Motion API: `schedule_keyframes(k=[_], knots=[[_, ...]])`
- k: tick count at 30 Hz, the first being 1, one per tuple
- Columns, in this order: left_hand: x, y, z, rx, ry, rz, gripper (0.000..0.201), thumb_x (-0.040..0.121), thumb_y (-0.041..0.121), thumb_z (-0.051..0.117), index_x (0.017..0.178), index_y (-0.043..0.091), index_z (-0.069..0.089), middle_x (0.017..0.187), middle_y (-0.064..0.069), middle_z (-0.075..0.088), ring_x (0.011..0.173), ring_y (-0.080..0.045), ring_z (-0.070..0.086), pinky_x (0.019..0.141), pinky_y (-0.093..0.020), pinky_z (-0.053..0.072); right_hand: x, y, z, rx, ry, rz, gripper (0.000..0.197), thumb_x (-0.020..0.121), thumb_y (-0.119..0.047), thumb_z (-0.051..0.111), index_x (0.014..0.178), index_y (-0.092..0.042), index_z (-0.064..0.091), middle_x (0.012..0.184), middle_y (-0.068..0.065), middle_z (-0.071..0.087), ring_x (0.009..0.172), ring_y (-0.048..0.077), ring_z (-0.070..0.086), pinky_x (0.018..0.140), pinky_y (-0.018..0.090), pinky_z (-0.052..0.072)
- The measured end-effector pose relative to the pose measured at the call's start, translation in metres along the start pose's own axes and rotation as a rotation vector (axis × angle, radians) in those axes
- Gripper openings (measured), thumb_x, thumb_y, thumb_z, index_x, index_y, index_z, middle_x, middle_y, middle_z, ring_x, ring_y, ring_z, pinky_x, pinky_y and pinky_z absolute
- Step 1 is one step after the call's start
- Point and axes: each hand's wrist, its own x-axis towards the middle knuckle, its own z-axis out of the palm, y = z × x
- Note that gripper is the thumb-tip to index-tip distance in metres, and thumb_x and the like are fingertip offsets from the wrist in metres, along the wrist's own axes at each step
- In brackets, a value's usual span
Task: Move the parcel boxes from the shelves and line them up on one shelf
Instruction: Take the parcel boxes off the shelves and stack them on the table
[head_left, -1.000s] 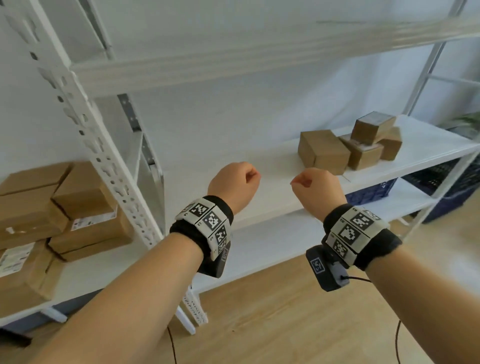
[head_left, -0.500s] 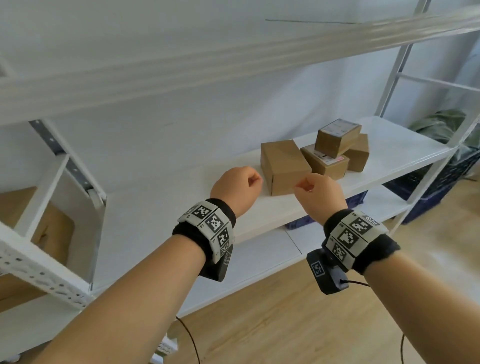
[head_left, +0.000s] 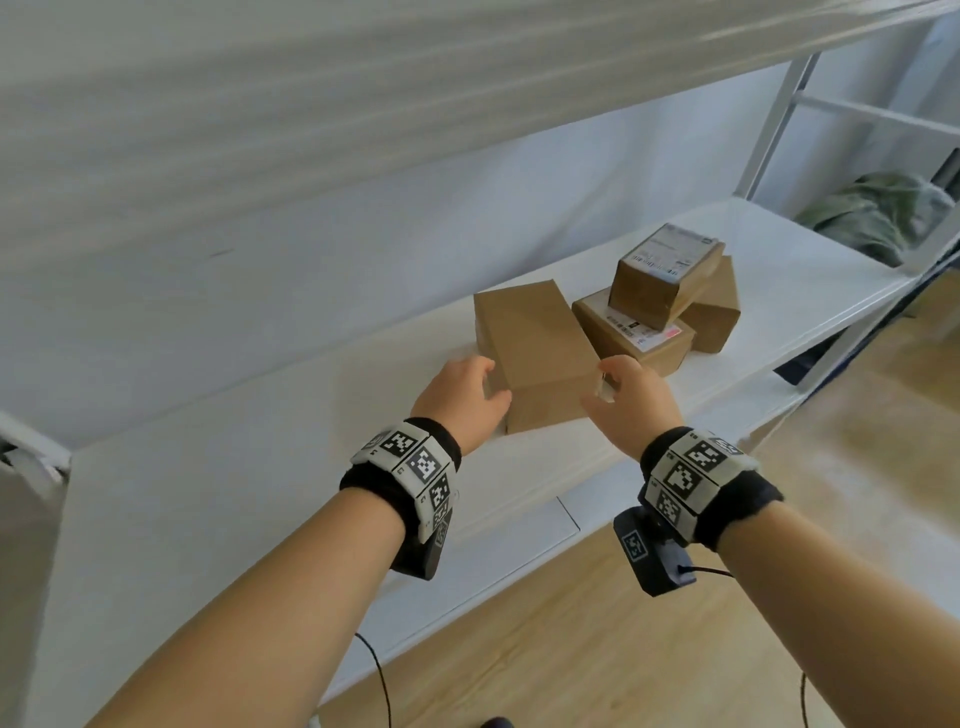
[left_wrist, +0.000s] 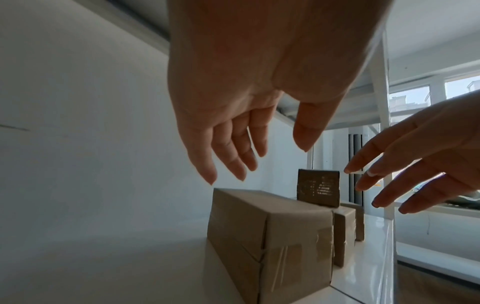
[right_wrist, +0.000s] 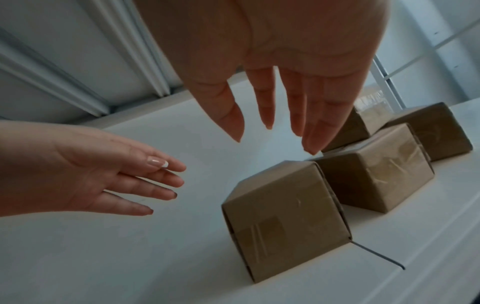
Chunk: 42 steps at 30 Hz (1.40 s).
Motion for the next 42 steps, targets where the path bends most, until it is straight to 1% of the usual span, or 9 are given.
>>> schedule_keyframes(k=[6, 11, 14, 18, 22, 26, 31, 38, 42], knots=[[0.035, 0.014, 0.025, 0.010, -0.068, -0.165, 0.057, 0.092, 0.033, 0.053, 0.140, 0.009, 0.035, 0.140, -0.012, 0.043, 0.128, -0.026, 0.042, 0.100, -0.032, 0.035, 0.050, 0.014, 0.003, 0.043, -0.152, 0.008, 0.048, 0.081, -0.015, 0.061, 0.125, -0.013, 0.042, 0.124, 0.009, 0.045, 0.114, 0.027, 0.046, 0.083, 0.028, 0.036], [0.053, 0.022, 0.049, -0.087, -0.047, -0.314, 0.051, 0.087, 0.036, 0.059, 0.129, 0.010, 0.047, 0.127, -0.010, 0.055, 0.117, -0.028, 0.052, 0.098, -0.035, 0.043, 0.085, 0.029, 0.008, -0.008, -0.311, -0.030, 0.050, 0.074, -0.022, 0.064, 0.116, -0.010, 0.041, 0.116, 0.008, 0.053, 0.105, 0.027, 0.052, 0.079, 0.032, 0.043], [0.057, 0.025, 0.062, -0.126, 0.009, -0.365, 0.050, 0.084, 0.038, 0.059, 0.127, 0.015, 0.050, 0.118, -0.006, 0.060, 0.106, -0.025, 0.057, 0.093, -0.040, 0.047, 0.095, 0.036, 0.009, 0.010, -0.366, -0.062, 0.055, 0.075, -0.021, 0.063, 0.124, -0.009, 0.040, 0.114, 0.007, 0.055, 0.101, 0.025, 0.056, 0.082, 0.037, 0.051], [0.043, 0.026, 0.067, -0.159, 0.109, -0.414, 0.042, 0.085, 0.035, 0.058, 0.122, 0.016, 0.054, 0.112, -0.001, 0.064, 0.101, -0.021, 0.060, 0.090, -0.039, 0.049, 0.096, 0.038, 0.009, 0.074, -0.393, -0.150, 0.050, 0.080, -0.022, 0.066, 0.116, -0.005, 0.036, 0.108, 0.007, 0.052, 0.095, 0.024, 0.056, 0.075, 0.033, 0.049], [0.010, 0.021, 0.064, -0.206, 0.216, -0.480, 0.040, 0.085, 0.032, 0.055, 0.123, 0.018, 0.056, 0.111, 0.002, 0.065, 0.100, -0.018, 0.060, 0.091, -0.039, 0.050, 0.079, 0.028, 0.015, 0.217, -0.460, -0.216, 0.057, 0.079, -0.029, 0.070, 0.120, -0.007, 0.037, 0.105, 0.000, 0.049, 0.093, 0.017, 0.054, 0.074, 0.026, 0.046], [-0.037, 0.012, 0.052, -0.227, 0.324, -0.582, 0.025, 0.082, 0.026, 0.052, 0.100, 0.013, 0.063, 0.092, -0.005, 0.068, 0.084, -0.022, 0.063, 0.079, -0.043, 0.053, 0.048, 0.009, 0.029, 0.243, -0.522, -0.292, 0.061, 0.078, -0.040, 0.070, 0.119, -0.007, 0.040, 0.105, 0.001, 0.052, 0.091, 0.017, 0.058, 0.076, 0.030, 0.052], [-0.104, -0.002, 0.038, -0.237, 0.467, -0.654, 0.018, 0.088, 0.028, 0.054, 0.091, 0.013, 0.064, 0.082, 0.001, 0.067, 0.076, -0.018, 0.062, 0.065, -0.026, 0.047, -0.001, -0.015, 0.050, 0.230, -0.544, -0.381, 0.043, 0.084, -0.042, 0.062, 0.104, -0.009, 0.042, 0.099, 0.004, 0.054, 0.076, 0.013, 0.053, 0.058, 0.024, 0.046], [-0.220, -0.034, 0.024, -0.258, 0.625, -0.787, 0.034, 0.089, 0.041, 0.056, 0.110, 0.015, 0.059, 0.098, 0.002, 0.065, 0.092, -0.016, 0.061, 0.085, -0.035, 0.051, -0.097, -0.051, 0.081, 0.168, -0.644, -0.474, 0.039, 0.087, -0.041, 0.058, 0.101, -0.009, 0.042, 0.092, 0.004, 0.054, 0.071, 0.014, 0.051, 0.057, 0.026, 0.044], [-0.295, -0.055, 0.016, -0.280, 0.661, -0.862, 0.034, 0.089, 0.042, 0.056, 0.110, 0.015, 0.056, 0.098, 0.006, 0.061, 0.092, -0.013, 0.059, 0.080, -0.027, 0.047, -0.163, -0.073, 0.103, 0.121, -0.719, -0.540, 0.038, 0.087, -0.041, 0.057, 0.101, -0.008, 0.042, 0.086, 0.001, 0.051, 0.068, 0.012, 0.049, 0.054, 0.025, 0.040]])
